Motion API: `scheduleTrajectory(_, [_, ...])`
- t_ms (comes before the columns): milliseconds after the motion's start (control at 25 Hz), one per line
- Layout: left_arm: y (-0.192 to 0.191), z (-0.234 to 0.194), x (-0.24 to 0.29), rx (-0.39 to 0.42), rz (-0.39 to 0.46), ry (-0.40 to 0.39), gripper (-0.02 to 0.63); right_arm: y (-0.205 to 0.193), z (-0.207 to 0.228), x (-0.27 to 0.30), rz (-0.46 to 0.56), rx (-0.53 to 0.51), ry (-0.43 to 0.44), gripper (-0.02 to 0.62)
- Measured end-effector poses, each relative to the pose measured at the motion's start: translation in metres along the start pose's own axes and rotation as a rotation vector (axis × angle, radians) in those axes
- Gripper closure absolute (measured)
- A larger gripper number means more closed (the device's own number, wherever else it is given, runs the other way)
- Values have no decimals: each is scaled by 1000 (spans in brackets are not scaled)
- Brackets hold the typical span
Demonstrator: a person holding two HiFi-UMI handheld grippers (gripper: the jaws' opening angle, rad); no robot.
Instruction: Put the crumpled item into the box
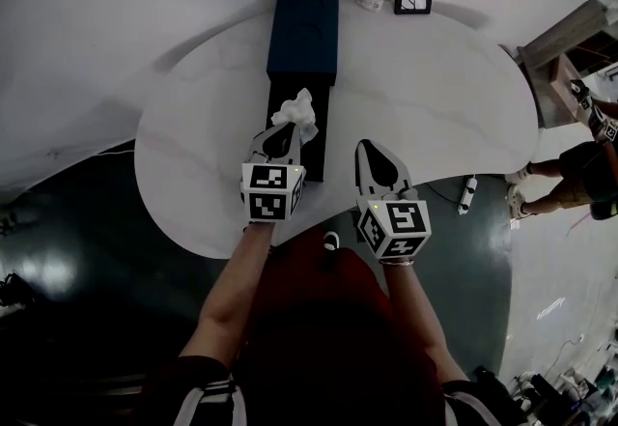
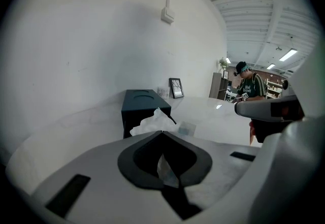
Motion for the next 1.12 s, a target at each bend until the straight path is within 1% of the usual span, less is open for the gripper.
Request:
scheduleTrajectory(200, [-1, 1, 9, 19, -16, 1, 583, -2, 3, 8, -11, 4, 0, 580])
scheduleTrajectory(600, [5, 5, 25, 25, -29, -13, 583, -3, -1, 17, -28, -1, 11, 580])
scheduleTrajectory(880, [2, 5, 40, -17, -58, -11, 583, -7, 2, 19, -33, 11, -2, 580])
scheduleTrajectory(1120, [-3, 5, 44, -16, -100, -7, 583, -10, 5, 15, -36, 18, -18, 580])
Point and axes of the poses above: the fingertips, and each gripper's own axes: x forward along the fingers, z to its right, y out of its top, the point moved 1 cm from there along -x, backward along the fingers, and after that the axes turned 12 degrees about y, right-handed, at the moved point
